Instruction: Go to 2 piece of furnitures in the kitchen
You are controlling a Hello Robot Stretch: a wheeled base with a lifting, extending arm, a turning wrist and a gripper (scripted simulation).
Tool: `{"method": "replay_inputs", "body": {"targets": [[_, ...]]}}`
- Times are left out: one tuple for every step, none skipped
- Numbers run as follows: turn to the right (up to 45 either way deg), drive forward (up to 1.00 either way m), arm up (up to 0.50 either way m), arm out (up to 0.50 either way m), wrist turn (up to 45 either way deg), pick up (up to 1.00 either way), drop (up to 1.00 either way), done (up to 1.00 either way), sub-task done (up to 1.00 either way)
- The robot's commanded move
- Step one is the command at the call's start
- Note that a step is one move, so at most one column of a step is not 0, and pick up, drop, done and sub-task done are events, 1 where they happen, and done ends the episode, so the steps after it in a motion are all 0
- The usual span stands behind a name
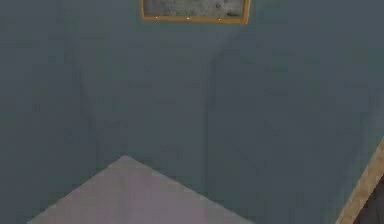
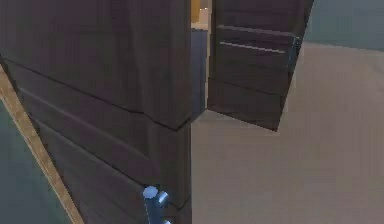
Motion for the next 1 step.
{"method": "replay_inputs", "body": {"targets": [[-45.0, 0.0, 0.0, 0.0, 0.0, 0.0, 0.0, 0.0, 0.0]]}}
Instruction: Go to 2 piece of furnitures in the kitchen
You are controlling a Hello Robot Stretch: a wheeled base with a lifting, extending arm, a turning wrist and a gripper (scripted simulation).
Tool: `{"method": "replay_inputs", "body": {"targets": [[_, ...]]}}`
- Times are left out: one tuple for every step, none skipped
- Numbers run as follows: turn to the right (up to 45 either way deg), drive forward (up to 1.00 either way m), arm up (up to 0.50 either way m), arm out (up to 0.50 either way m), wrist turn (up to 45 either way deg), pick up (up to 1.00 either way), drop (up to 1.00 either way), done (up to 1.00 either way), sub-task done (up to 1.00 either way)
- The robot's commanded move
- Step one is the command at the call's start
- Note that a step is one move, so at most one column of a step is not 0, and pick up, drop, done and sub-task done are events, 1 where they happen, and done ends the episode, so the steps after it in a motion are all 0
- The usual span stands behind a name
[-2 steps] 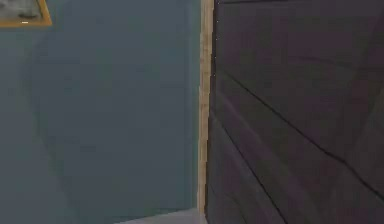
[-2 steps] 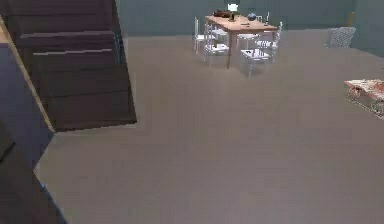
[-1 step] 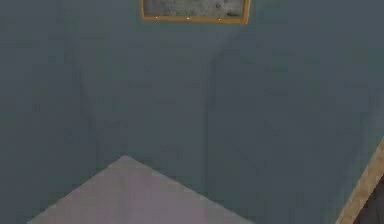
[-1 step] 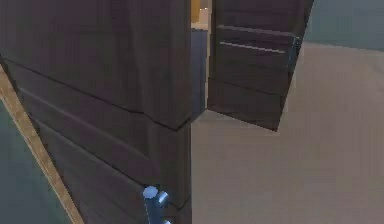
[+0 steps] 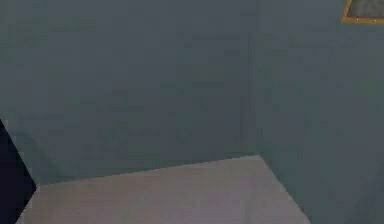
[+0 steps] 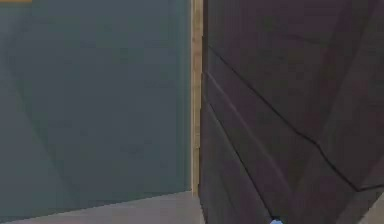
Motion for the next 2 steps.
{"method": "replay_inputs", "body": {"targets": [[-33.0, 0.0, 0.0, 0.0, 0.0, 0.0, 0.0, 0.0, 0.0], [0.0, 0.1, 0.0, 0.0, 0.0, 0.0, 0.0, 0.0, 0.0]]}}
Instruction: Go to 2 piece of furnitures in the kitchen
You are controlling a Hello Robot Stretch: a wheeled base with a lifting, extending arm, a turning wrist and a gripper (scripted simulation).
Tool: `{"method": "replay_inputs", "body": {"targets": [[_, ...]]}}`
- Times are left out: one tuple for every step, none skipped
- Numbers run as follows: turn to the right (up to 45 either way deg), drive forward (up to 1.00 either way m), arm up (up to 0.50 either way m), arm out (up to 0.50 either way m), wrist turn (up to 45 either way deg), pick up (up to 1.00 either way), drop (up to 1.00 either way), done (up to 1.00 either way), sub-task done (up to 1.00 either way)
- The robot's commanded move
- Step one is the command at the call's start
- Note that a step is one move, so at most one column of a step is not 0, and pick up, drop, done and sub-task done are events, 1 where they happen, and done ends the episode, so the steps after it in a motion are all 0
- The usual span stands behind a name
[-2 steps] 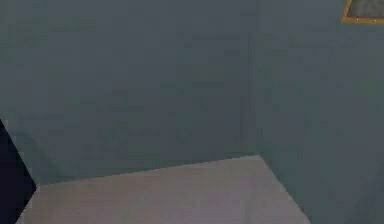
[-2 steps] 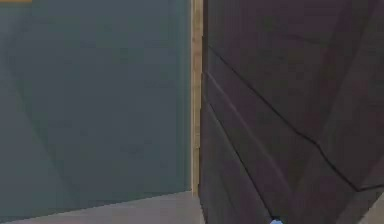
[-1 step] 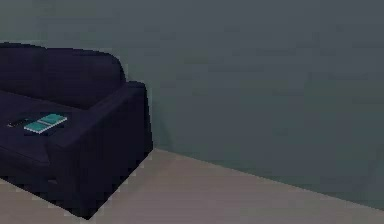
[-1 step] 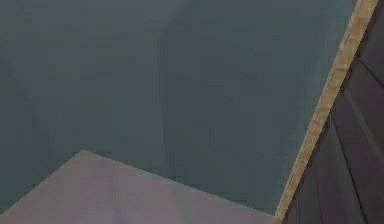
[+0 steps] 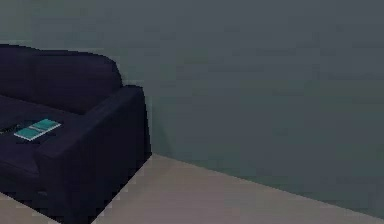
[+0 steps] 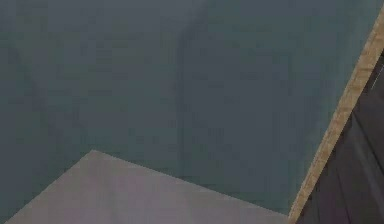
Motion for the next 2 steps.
{"method": "replay_inputs", "body": {"targets": [[-45.0, 0.0, 0.0, 0.0, 0.0, 0.0, 0.0, 0.0, 0.0], [-42.0, 0.0, 0.0, 0.0, 0.0, 0.0, 0.0, 0.0, 0.0]]}}
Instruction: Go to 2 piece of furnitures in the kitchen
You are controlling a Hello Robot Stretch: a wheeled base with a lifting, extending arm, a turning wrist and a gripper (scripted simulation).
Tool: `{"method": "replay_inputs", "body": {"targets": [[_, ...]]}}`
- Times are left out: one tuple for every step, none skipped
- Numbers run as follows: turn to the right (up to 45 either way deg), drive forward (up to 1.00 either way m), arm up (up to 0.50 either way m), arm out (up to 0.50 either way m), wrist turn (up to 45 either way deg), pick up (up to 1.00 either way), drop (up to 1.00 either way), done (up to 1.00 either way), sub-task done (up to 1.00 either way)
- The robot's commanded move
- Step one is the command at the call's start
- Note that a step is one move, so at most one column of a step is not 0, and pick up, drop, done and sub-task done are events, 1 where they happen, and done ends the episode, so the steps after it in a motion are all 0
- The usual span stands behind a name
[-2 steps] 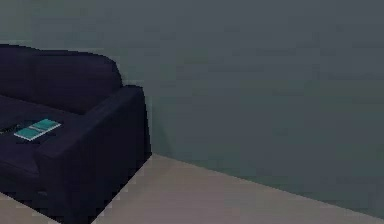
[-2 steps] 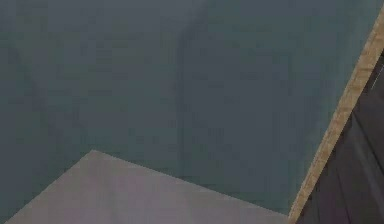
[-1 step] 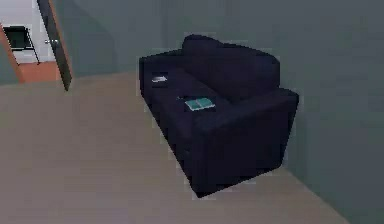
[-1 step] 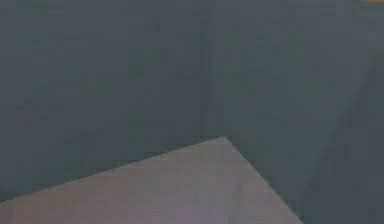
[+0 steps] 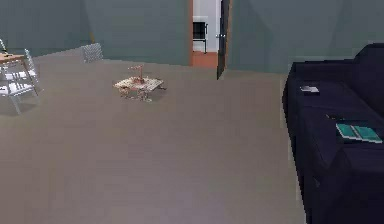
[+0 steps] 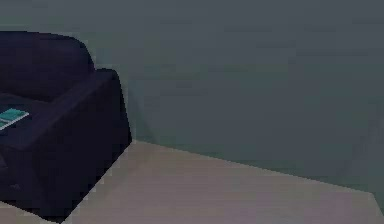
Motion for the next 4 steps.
{"method": "replay_inputs", "body": {"targets": [[0.0, 0.35, 0.0, 0.0, 0.0, 0.0, 0.0, 0.0, 0.0], [-45.0, 0.0, 0.0, 0.0, 0.0, 0.0, 0.0, 0.0, 0.0], [-39.0, 0.0, 0.0, 0.0, 0.0, 0.0, 0.0, 0.0, 0.0], [0.0, 1.0, 0.0, 0.0, 0.0, 0.0, 0.0, 0.0, 0.0]]}}
